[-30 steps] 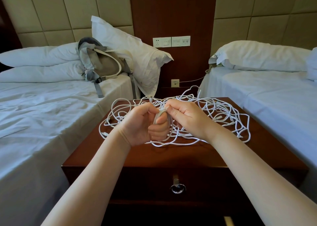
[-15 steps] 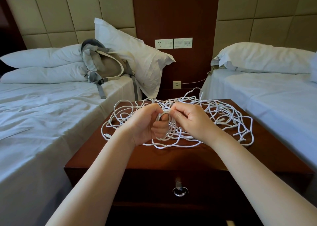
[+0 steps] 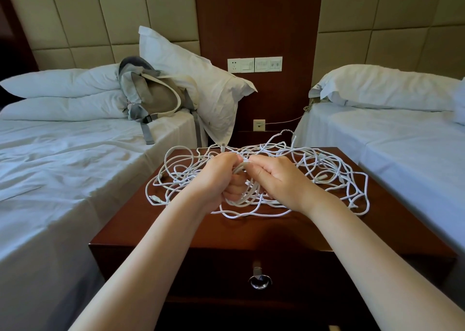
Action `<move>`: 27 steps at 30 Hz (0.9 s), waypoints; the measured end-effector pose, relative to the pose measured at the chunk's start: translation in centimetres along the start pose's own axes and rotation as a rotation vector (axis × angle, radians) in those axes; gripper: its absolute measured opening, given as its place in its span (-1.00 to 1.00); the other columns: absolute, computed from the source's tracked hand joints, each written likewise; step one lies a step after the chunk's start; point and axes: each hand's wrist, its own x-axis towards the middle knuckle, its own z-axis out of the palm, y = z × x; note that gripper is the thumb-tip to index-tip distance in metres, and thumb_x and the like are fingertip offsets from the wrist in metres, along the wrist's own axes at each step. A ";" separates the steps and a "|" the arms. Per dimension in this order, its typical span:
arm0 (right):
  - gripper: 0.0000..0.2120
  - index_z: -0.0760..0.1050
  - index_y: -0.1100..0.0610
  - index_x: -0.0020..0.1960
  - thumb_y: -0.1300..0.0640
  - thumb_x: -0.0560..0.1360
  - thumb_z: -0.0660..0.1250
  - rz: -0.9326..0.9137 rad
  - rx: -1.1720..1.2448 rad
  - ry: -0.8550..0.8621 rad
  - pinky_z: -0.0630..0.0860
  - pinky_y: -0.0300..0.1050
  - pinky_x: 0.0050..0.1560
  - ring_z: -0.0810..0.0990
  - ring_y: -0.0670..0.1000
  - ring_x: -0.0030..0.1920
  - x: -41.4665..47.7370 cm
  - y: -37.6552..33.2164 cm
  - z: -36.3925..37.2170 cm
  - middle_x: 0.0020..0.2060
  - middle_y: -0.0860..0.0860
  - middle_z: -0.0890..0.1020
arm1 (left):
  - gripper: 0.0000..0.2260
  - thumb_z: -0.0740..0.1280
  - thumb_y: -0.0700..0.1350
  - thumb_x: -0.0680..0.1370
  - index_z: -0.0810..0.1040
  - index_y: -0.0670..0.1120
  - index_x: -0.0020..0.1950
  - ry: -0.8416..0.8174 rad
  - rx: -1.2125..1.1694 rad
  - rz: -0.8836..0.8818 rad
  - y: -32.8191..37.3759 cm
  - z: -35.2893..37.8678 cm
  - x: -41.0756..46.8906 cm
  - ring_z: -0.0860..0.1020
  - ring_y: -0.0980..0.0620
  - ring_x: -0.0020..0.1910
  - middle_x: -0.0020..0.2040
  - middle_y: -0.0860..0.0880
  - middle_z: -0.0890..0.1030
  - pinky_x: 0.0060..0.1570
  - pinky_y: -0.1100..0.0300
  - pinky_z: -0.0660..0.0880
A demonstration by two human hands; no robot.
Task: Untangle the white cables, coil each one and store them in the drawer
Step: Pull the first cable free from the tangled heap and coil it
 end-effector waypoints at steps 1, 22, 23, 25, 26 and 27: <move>-0.66 0.40 0.09 -0.26 -0.05 0.62 0.11 -0.014 -0.048 0.004 0.40 -0.02 -0.30 0.43 -0.04 -0.40 0.0 0.1 0.1 -0.46 -0.08 0.45 | -0.60 -0.04 -0.25 0.53 0.22 -0.05 -0.52 -0.002 -0.004 -0.006 0.0 -0.1 0.0 0.08 0.14 -0.65 -0.60 0.04 0.14 -0.60 0.42 0.09; -0.60 0.44 0.25 -0.20 0.03 0.64 0.05 0.180 0.067 0.418 0.27 -0.28 -0.40 0.32 -0.12 -0.46 1.3 -1.0 0.2 -0.50 -0.06 0.34 | -0.75 0.06 -0.04 0.61 0.45 0.01 -0.19 0.414 0.347 0.696 -1.8 1.4 0.3 0.56 0.03 -0.32 -0.33 -0.02 0.51 -0.26 0.04 0.50; -0.62 0.42 0.21 -0.23 0.03 0.64 0.05 0.181 0.074 0.425 0.27 -0.28 -0.40 0.32 -0.12 -0.46 1.3 -1.2 0.3 -0.50 -0.07 0.34 | -0.74 0.06 -0.05 0.62 0.43 -0.02 -0.20 0.425 0.303 0.697 -1.8 1.7 0.2 0.54 -0.04 -0.41 -0.37 -0.06 0.49 -0.36 0.02 0.48; -0.63 0.35 0.09 -0.31 0.04 0.64 0.05 0.175 0.075 0.457 0.26 -0.29 -0.41 0.35 -0.14 -0.48 1.4 -1.5 0.7 -0.51 -0.10 0.33 | -0.71 0.05 -0.12 0.66 0.40 -0.08 -0.22 0.493 0.191 0.687 -2.0 2.3 0.3 0.45 0.01 -0.57 -0.44 -0.07 0.42 -0.53 0.13 0.40; -0.63 0.33 0.05 -0.33 0.04 0.64 0.06 0.169 0.074 0.479 0.27 -0.30 -0.42 0.37 -0.16 -0.48 1.5 -1.7 0.9 -0.52 -0.11 0.33 | -0.70 0.05 -0.12 0.66 0.39 -0.09 -0.24 0.536 0.134 0.686 -2.0 2.6 0.2 0.41 0.02 -0.58 -0.46 -0.06 0.39 -0.56 0.17 0.35; -0.63 0.31 0.01 -0.34 0.05 0.64 0.06 0.161 0.073 0.503 0.27 -0.31 -0.42 0.39 -0.19 -0.46 1.5 -1.8 1.1 -0.52 -0.11 0.34 | -0.69 0.06 -0.10 0.66 0.38 -0.10 -0.26 0.584 0.094 0.692 -2.0 3.0 0.2 0.39 0.00 -0.54 -0.45 -0.06 0.37 -0.53 0.16 0.33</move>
